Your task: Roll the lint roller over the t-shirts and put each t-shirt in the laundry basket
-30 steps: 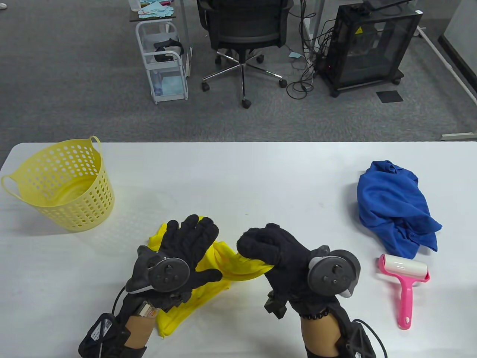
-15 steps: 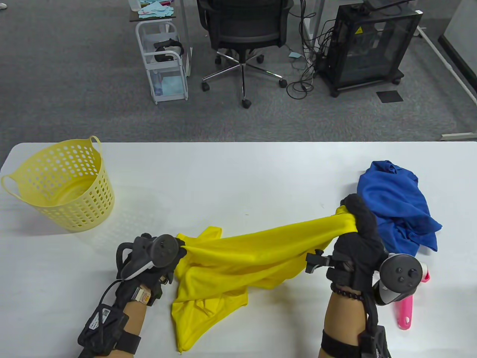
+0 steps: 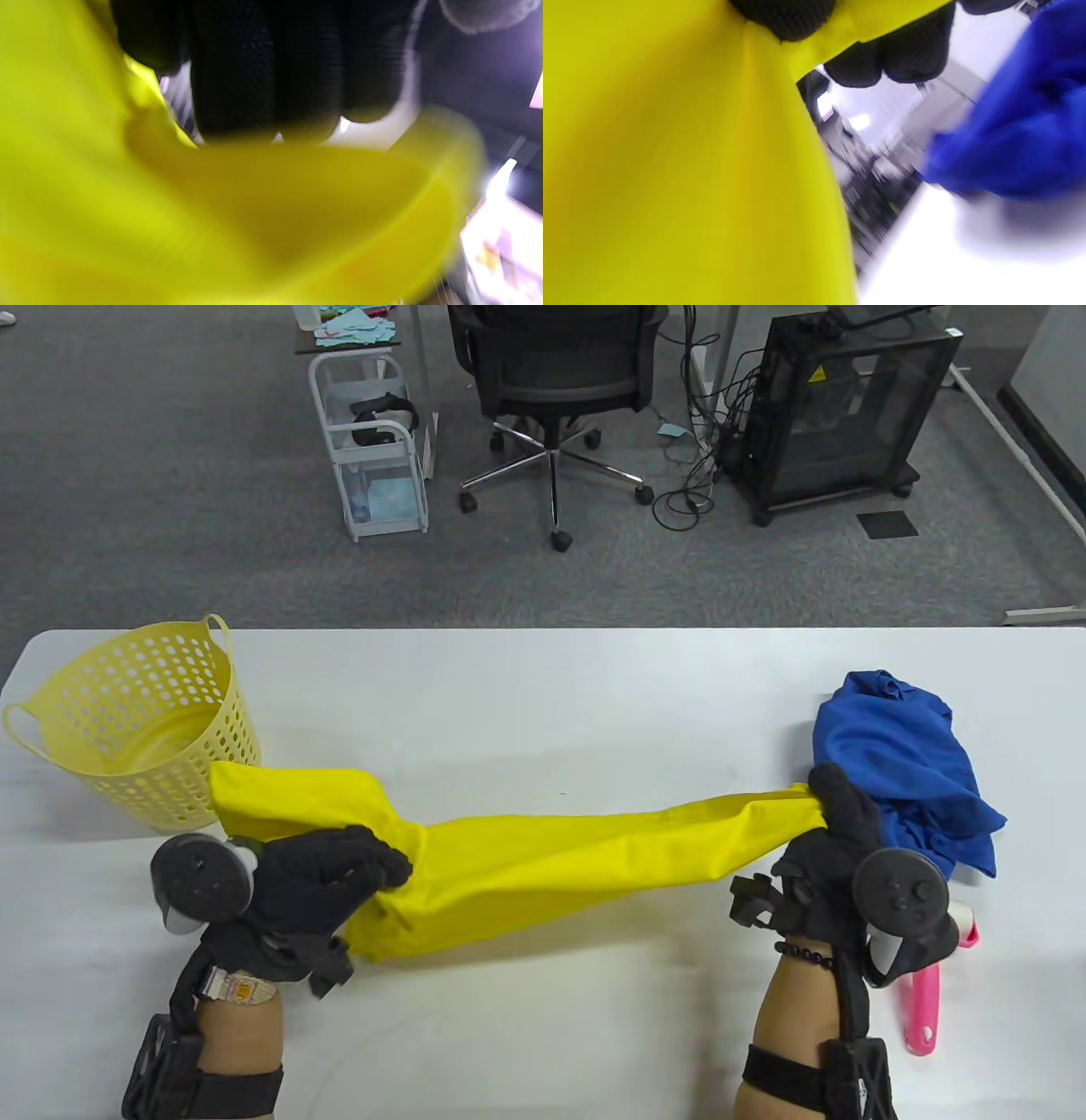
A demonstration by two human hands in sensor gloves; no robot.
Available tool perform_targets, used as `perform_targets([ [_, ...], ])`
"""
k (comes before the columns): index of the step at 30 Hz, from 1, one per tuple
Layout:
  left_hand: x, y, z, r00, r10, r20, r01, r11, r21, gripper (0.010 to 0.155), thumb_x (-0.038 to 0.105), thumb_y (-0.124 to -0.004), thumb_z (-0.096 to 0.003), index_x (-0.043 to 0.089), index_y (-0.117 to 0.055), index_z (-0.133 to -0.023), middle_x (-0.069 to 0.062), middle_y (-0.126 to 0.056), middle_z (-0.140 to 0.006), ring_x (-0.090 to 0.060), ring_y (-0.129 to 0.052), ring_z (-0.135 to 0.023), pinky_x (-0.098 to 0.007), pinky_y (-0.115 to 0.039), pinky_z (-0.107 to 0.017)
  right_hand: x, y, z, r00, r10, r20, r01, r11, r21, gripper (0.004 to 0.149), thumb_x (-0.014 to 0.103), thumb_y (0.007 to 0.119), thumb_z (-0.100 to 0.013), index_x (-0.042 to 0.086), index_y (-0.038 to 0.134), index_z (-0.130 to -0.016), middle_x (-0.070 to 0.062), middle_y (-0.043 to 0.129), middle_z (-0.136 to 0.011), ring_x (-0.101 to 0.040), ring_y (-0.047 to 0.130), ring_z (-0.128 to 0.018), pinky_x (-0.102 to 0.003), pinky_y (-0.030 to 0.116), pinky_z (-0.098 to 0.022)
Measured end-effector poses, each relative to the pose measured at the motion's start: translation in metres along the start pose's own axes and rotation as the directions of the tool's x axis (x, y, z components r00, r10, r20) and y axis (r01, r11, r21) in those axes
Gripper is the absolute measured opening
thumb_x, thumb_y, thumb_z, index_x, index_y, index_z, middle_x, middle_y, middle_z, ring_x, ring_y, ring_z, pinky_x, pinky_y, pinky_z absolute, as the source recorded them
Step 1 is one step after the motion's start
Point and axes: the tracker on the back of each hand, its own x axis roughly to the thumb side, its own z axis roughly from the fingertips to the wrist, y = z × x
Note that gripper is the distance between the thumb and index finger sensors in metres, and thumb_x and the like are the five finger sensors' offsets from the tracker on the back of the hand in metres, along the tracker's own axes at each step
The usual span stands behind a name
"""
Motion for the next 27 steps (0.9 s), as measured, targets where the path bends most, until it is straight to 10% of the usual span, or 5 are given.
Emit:
perform_targets([
  [5, -0.027, -0.022, -0.015, 0.841, -0.350, -0.412, 0.471, 0.849, 0.239, 0.058, 0.062, -0.072, -0.0453, 0.023, -0.086, -0.085, -0.009, -0.099, -0.082, -0.037, -0.102, -0.074, -0.062, -0.071, -0.062, 0.005, 0.035, 0.000, 0.944, 0.327, 0.041, -0.328, 0.923, 0.199, 0.041, 0.020, 0.077, -0.047, 0.024, 0.079, -0.088, -0.020, 0.081, -0.096, -0.050, 0.079, -0.086, -0.068, 0.053, -0.065],
  [9, -0.059, -0.059, -0.033, 0.493, -0.721, -0.486, 0.685, 0.666, -0.294, 0.090, 0.075, -0.068, -0.0369, 0.027, -0.042, -0.109, -0.014, -0.054, -0.116, -0.054, -0.053, -0.108, -0.072, -0.045, -0.073, 0.010, 0.048, 0.004, 0.855, 0.509, 0.103, -0.519, 0.832, 0.194, 0.041, 0.023, 0.076, -0.048, 0.027, 0.078, -0.088, -0.017, 0.081, -0.098, -0.048, 0.078, -0.089, -0.068, 0.052, -0.066],
  [14, -0.086, -0.077, -0.035, 0.593, -0.640, -0.489, 0.499, 0.768, -0.401, 0.078, 0.068, -0.075, -0.0366, 0.029, -0.062, -0.102, -0.011, -0.065, -0.112, -0.055, -0.054, -0.107, -0.074, -0.039, -0.073, 0.006, 0.041, 0.003, 0.925, 0.374, 0.065, -0.379, 0.920, 0.100, 0.041, 0.022, 0.075, -0.047, 0.026, 0.077, -0.088, -0.016, 0.083, -0.095, -0.047, 0.080, -0.087, -0.067, 0.053, -0.066],
  [22, -0.041, -0.010, 0.011, 0.742, -0.401, -0.537, 0.663, 0.553, 0.504, 0.043, 0.047, -0.077, -0.0462, 0.029, -0.077, -0.085, -0.003, -0.081, -0.096, -0.037, -0.081, -0.094, -0.062, -0.058, -0.070, -0.010, 0.008, 0.004, 0.981, 0.194, 0.000, -0.189, 0.953, -0.239, 0.041, 0.021, 0.071, -0.049, 0.025, 0.072, -0.090, -0.014, 0.078, -0.096, -0.045, 0.076, -0.089, -0.067, 0.050, -0.067],
  [27, -0.051, 0.002, 0.014, 0.931, -0.286, -0.226, 0.361, 0.807, 0.468, 0.042, 0.048, -0.082, -0.0448, 0.030, -0.084, -0.083, -0.002, -0.088, -0.096, -0.041, -0.081, -0.097, -0.069, -0.055, -0.070, -0.018, 0.035, -0.004, 0.871, 0.489, -0.033, -0.460, 0.839, 0.292, 0.058, 0.029, 0.075, -0.049, 0.019, 0.056, -0.103, -0.027, 0.058, -0.110, -0.061, 0.053, -0.097, -0.074, 0.038, -0.065],
])
